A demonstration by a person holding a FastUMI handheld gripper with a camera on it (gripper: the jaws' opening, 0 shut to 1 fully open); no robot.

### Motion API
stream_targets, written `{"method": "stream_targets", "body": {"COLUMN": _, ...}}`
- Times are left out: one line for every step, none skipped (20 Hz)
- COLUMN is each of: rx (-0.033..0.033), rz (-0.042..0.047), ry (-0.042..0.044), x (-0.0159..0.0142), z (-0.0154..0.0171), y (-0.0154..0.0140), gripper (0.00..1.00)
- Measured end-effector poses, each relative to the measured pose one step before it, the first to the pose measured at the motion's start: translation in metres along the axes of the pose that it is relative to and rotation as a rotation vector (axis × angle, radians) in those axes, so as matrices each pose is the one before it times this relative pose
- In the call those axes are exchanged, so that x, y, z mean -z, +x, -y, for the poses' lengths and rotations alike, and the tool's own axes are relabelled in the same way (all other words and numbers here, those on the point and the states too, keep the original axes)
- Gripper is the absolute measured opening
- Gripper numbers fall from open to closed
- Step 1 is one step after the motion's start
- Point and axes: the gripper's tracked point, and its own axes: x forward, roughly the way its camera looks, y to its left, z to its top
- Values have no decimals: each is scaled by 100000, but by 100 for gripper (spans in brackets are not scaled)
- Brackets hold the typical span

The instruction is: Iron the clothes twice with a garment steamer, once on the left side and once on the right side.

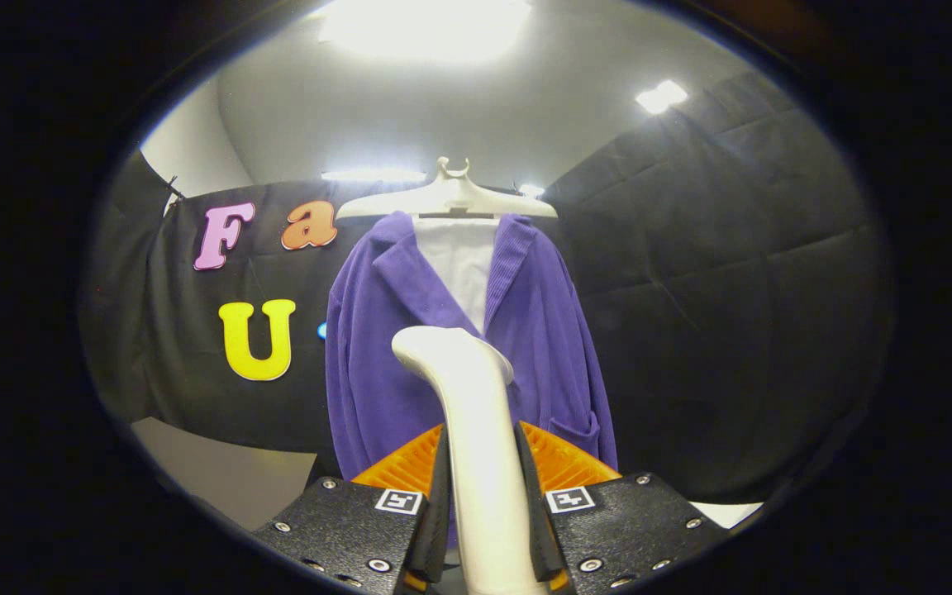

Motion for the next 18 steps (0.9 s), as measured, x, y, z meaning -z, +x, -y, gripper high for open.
{"method": "stream_targets", "body": {"rx": 673, "rz": 2250, "ry": -65, "x": -1221, "z": 502, "y": 536, "gripper": 40}}
{"method": "stream_targets", "body": {"rx": 773, "rz": 1973, "ry": -213, "x": -1091, "z": 274, "y": 530, "gripper": 40}}
{"method": "stream_targets", "body": {"rx": 962, "rz": 1696, "ry": -574, "x": -975, "z": 292, "y": 730, "gripper": 40}}
{"method": "stream_targets", "body": {"rx": 1072, "rz": 2093, "ry": -108, "x": -1140, "z": 404, "y": 793, "gripper": 40}}
{"method": "stream_targets", "body": {"rx": 458, "rz": 2161, "ry": -21, "x": -1077, "z": 23, "y": 703, "gripper": 40}}
{"method": "stream_targets", "body": {"rx": 458, "rz": 1816, "ry": 226, "x": -916, "z": 190, "y": 774, "gripper": 40}}
{"method": "stream_targets", "body": {"rx": 779, "rz": 2093, "ry": 15, "x": -982, "z": 82, "y": 992, "gripper": 40}}
{"method": "stream_targets", "body": {"rx": 946, "rz": 1177, "ry": 28, "x": -657, "z": 176, "y": 977, "gripper": 40}}
{"method": "stream_targets", "body": {"rx": 687, "rz": 774, "ry": -479, "x": -312, "z": 262, "y": 970, "gripper": 40}}
{"method": "stream_targets", "body": {"rx": 547, "rz": 493, "ry": -890, "x": -233, "z": 173, "y": 849, "gripper": 39}}
{"method": "stream_targets", "body": {"rx": 715, "rz": 585, "ry": -910, "x": -91, "z": 343, "y": 823, "gripper": 40}}
{"method": "stream_targets", "body": {"rx": 980, "rz": 660, "ry": -61, "x": -96, "z": 243, "y": 918, "gripper": 39}}
{"method": "stream_targets", "body": {"rx": 615, "rz": 345, "ry": 654, "x": 17, "z": 224, "y": 818, "gripper": 39}}
{"method": "stream_targets", "body": {"rx": 331, "rz": -443, "ry": 827, "x": 246, "z": 79, "y": 676, "gripper": 39}}
{"method": "stream_targets", "body": {"rx": 614, "rz": -1054, "ry": 443, "x": 746, "z": 117, "y": 173, "gripper": 39}}
{"method": "stream_targets", "body": {"rx": 272, "rz": -1121, "ry": -749, "x": 726, "z": 58, "y": 301, "gripper": 40}}
{"method": "stream_targets", "body": {"rx": 138, "rz": -1411, "ry": -588, "x": 731, "z": 22, "y": 677, "gripper": 40}}
{"method": "stream_targets", "body": {"rx": -204, "rz": -1465, "ry": -623, "x": 840, "z": -50, "y": 395, "gripper": 39}}
